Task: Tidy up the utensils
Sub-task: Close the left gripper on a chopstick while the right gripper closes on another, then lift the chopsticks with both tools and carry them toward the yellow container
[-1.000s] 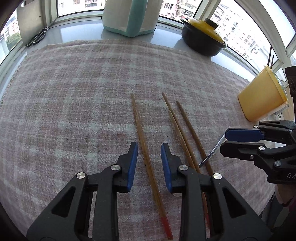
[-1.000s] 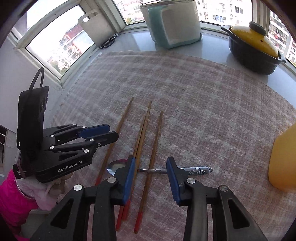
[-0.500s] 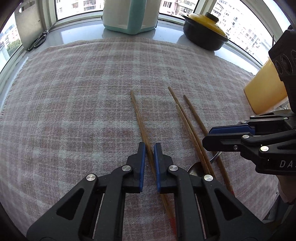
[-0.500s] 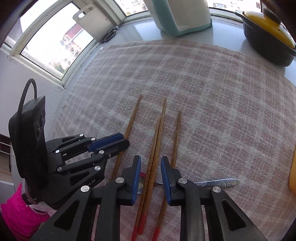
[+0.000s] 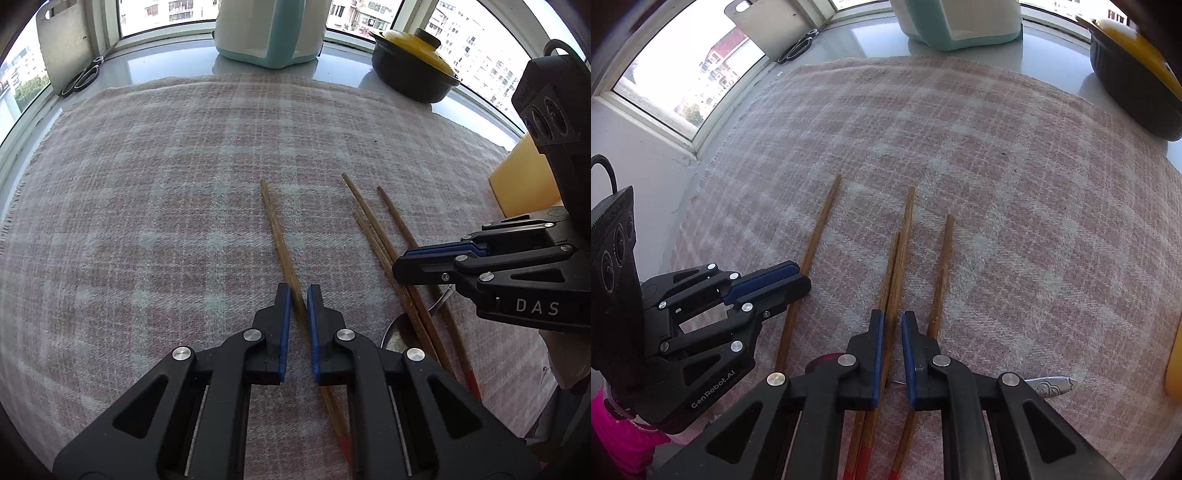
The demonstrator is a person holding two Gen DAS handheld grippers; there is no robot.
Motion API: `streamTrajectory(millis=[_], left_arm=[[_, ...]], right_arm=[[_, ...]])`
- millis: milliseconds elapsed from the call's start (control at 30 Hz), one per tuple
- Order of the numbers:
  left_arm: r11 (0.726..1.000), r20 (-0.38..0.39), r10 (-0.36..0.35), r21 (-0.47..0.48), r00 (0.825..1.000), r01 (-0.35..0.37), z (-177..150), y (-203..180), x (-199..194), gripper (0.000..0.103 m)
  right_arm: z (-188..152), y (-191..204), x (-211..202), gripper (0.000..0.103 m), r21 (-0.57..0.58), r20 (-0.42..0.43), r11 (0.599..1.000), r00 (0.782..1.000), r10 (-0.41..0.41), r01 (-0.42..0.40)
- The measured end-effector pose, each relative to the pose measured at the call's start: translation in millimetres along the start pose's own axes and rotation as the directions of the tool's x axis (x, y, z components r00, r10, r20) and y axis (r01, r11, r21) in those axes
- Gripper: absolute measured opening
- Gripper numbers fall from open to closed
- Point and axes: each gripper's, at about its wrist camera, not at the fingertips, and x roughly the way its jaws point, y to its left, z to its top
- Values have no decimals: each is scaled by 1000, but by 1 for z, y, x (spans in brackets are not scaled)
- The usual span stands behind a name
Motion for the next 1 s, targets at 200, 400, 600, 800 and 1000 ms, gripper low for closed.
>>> streamTrajectory(millis=[200, 400, 600, 800, 1000], left_arm=[[1000, -2, 5, 8, 1000, -5, -2, 0, -2, 8], [1000, -3, 6, -4, 1000, -6, -3, 5, -4, 8], [1000, -6, 16, 9, 1000, -16, -2, 2, -2, 8], [999, -6, 30, 11, 1000, -30, 2, -1, 3, 10], [998, 0, -34, -59, 999, 33, 2, 11, 2, 6]], right_arm=[[8, 3, 3, 9, -28, -10, 999, 1000, -28, 28], [10, -7, 4, 9, -19, -27, 999, 999, -26, 26], [14, 6, 7, 12, -62, -20, 996, 998, -67, 65], [19, 10, 10, 10, -86, -15, 992, 996, -89, 87], [15, 7, 7, 3, -74, 5, 993, 996, -86, 86]])
